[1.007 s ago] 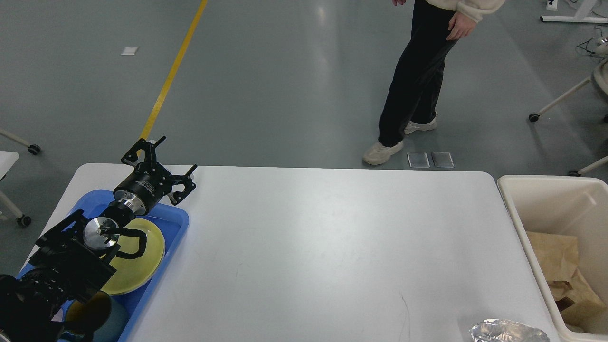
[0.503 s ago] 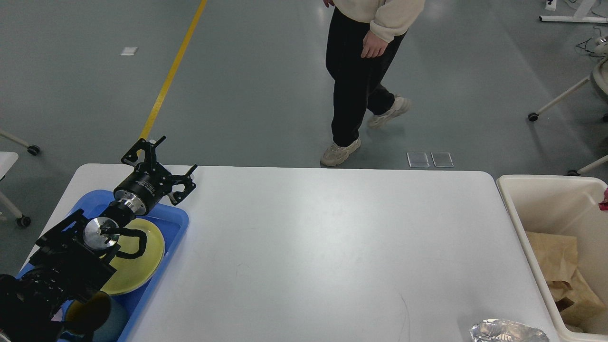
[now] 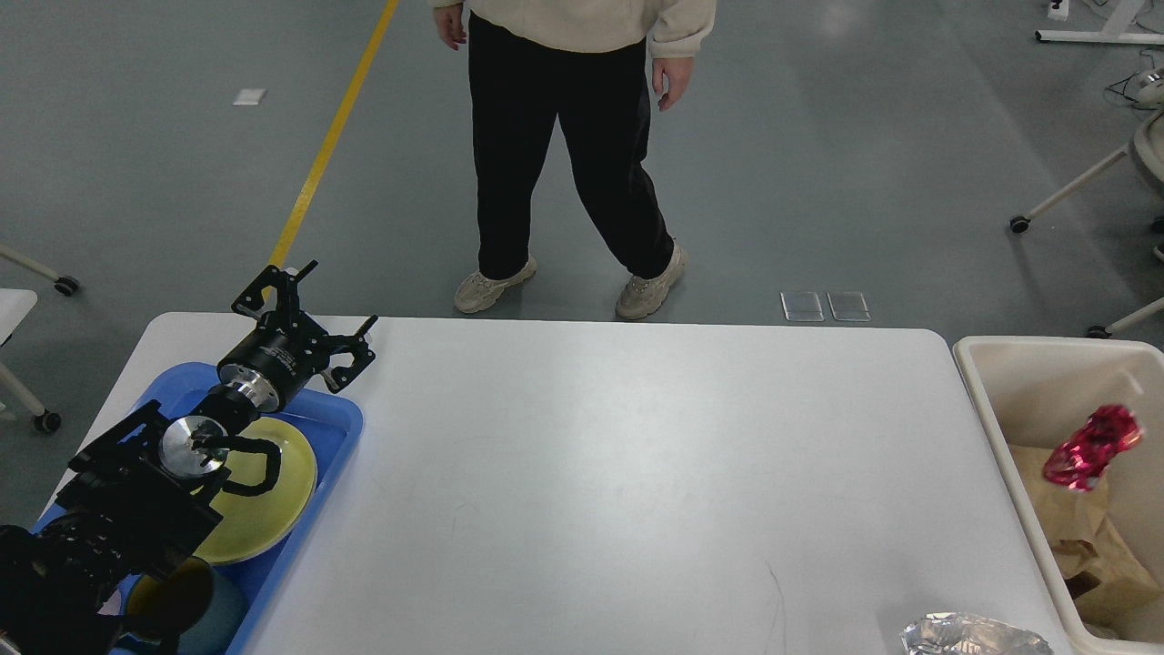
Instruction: Tidy desktop
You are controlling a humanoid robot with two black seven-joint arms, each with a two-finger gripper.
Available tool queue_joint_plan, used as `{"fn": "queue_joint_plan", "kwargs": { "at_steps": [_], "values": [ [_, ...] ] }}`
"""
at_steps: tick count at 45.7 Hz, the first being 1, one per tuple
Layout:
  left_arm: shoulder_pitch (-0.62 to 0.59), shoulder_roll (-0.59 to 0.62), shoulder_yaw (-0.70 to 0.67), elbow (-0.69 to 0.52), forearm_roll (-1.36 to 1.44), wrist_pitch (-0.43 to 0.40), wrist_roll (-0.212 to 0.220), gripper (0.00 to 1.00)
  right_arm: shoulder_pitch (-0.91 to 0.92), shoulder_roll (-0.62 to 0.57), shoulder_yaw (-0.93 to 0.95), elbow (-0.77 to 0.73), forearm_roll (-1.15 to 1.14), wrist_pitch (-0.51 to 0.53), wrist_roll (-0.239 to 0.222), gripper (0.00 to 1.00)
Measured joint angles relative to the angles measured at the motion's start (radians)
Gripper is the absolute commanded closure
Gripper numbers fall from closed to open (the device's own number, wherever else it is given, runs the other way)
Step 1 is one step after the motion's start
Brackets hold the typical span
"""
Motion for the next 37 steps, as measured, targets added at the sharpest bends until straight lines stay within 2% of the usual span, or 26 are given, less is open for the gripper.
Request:
{"fn": "queue_joint_plan", "kwargs": {
  "at_steps": [23, 26, 31, 37],
  "values": [
    [0.000, 0.000, 0.000, 0.000, 0.000, 0.000, 0.000, 0.04, 0.018, -0.004, -0.006, 0.027, 0.000, 0.017, 0.000, 0.23],
    [0.000, 0.000, 0.000, 0.000, 0.000, 0.000, 0.000, 0.04, 0.037, -0.008, -0.012, 0.042, 0.000, 0.028, 0.000, 0.20],
    [0.000, 0.000, 0.000, 0.000, 0.000, 0.000, 0.000, 0.04, 0.100, -0.026, -0.048, 0.064, 0.000, 0.083, 0.000, 0.19],
    [0.000, 0.000, 0.000, 0.000, 0.000, 0.000, 0.000, 0.04, 0.236, -0.049, -0.142, 0.113, 0.000, 0.199, 0.001, 0.18]
  ]
}}
